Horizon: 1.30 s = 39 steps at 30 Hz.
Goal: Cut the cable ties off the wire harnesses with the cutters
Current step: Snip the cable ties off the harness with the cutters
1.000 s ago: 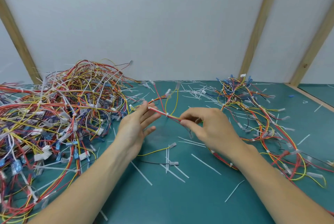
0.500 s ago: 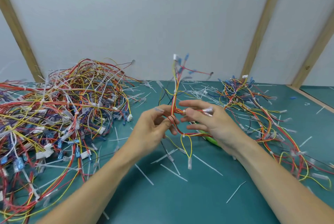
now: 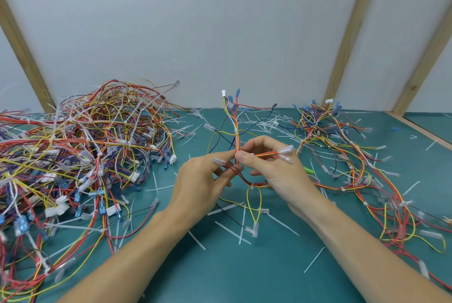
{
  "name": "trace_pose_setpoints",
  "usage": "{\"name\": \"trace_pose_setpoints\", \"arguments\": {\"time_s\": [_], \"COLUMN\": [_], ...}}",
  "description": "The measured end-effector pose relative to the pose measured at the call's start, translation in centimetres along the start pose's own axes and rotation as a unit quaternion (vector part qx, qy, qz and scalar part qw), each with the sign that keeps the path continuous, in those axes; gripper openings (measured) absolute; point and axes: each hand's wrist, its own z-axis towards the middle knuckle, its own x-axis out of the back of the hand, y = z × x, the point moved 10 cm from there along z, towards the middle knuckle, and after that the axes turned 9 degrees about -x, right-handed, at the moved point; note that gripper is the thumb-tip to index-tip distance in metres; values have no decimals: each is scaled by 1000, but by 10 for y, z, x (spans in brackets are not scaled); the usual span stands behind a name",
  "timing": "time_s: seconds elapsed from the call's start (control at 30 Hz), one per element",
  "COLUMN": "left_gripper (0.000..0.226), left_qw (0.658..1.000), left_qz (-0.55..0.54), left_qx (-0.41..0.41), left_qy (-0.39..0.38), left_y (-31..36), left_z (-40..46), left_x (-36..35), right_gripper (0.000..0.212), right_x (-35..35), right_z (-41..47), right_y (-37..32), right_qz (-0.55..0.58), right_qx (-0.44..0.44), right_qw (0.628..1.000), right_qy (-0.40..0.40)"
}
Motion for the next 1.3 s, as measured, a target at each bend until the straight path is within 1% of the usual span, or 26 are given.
{"name": "trace_pose_setpoints", "arguments": {"time_s": [0.1,0.2,0.27,0.3,0.37,0.43,0.5,0.57,0.63,0.7,0.73,0.83,0.9,1.0,1.03,1.1,1.2,1.3], "left_gripper": [17,13,16,15,7,9,17,20,23,30,31,24,27,26,23,16,11,11], "left_qw": [999,996,992,991,991,988,978,968,961,959,957,936,916,895,891,881,865,850], "left_qz": [15,50,80,82,52,5,-30,-87,-152,-196,-216,-296,-344,-378,-385,-408,-447,-477], "left_qx": [-35,-63,-71,-76,-80,-46,19,93,146,175,182,187,186,167,160,153,166,171], "left_qy": [28,46,61,67,93,147,204,215,177,108,68,-38,-92,-165,-179,-183,-155,-143], "left_y": [9,15,20,22,25,17,-3,-26,-40,-44,-43,-34,-24,-7,-2,2,0,-4], "left_z": [0,1,2,2,3,3,0,-2,-2,-1,-1,-3,-6,-12,-14,-14,-10,-8], "left_x": [8,12,17,19,25,38,52,52,37,16,6,-19,-31,-45,-48,-48,-41,-37], "right_gripper": [23,10,3,7,22,28,28,27,18,8,7,6,5,5,5,6,7,8], "right_x": [3,1,2,2,4,11,19,26,25,24,23,23,23,22,22,21,19,18], "right_z": [-1,-1,-1,-1,0,2,3,2,1,1,1,3,4,7,7,9,9,8], "right_y": [-2,-4,-4,-4,-3,-4,-5,-2,1,2,2,1,2,5,6,7,6,6], "right_qz": [-4,-15,-13,3,71,141,206,276,334,366,376,418,446,477,484,494,499,489], "right_qx": [8,8,2,-3,-19,-34,-47,-68,-91,-105,-108,-114,-116,-121,-122,-122,-121,-117], "right_qw": [999,1000,1000,1000,997,989,977,958,938,925,920,901,887,869,865,858,854,859], "right_qy": [33,12,11,13,19,27,32,32,17,4,-1,-21,-35,-53,-57,-70,-85,-91]}}
